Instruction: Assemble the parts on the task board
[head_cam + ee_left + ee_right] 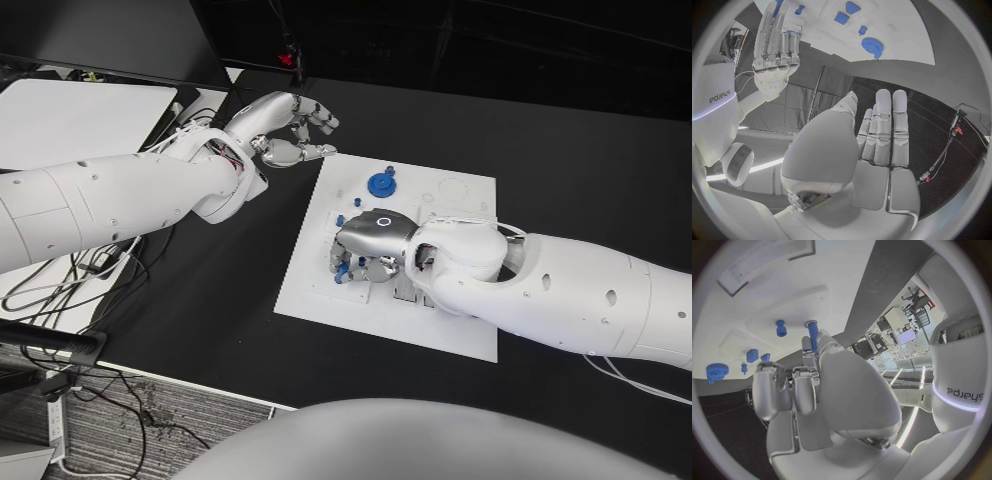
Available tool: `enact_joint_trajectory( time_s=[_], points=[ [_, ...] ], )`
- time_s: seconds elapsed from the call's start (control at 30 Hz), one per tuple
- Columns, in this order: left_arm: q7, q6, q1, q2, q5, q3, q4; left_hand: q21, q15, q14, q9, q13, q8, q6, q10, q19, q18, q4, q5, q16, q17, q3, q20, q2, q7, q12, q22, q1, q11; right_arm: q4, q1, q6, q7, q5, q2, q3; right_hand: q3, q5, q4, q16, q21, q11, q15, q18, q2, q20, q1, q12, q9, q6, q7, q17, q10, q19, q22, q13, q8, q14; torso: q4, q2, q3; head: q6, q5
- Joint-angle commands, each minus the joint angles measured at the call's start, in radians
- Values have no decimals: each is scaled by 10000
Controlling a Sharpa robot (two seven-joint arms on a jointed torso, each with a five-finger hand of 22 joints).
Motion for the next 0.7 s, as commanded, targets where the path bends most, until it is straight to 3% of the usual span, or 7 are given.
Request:
enact_joint_trajectory(
  time_s=[0.03,0.4,0.7],
  points=[
    [78,18,16,14,47,9,7,-28,10,59,8,-10,-18,58,49,97,179,-14,37,-58,-16,-62,3,70,6,34,-15,-18,-9,3,3,90,-1,-310,47,6,83,38,4,57,-15,48,-28,-47,46,-52,46,-53,-1,58,-20,988,2,321,1893,8,12,716,-2,1,-2,2,-50],
    [65,24,16,9,47,9,13,-28,10,59,8,-10,-18,58,49,97,179,-14,37,-58,-16,-62,3,70,6,34,-15,-18,-9,29,-27,148,-296,-771,110,5,107,38,-7,57,-10,57,-20,-49,59,-45,59,-90,-8,43,-9,988,-3,325,1897,9,-6,715,4,0,3,2,-73],
    [60,31,16,10,47,9,8,-35,8,62,7,-11,-19,61,51,104,179,-16,43,-59,-18,-60,1,77,3,36,-16,-12,-11,57,-32,616,-525,-878,155,5,117,38,-11,51,-18,67,-12,-47,53,-39,58,-121,-14,30,2,966,-8,320,1893,10,-22,711,-5,-1,0,2,-99]
  ],
)
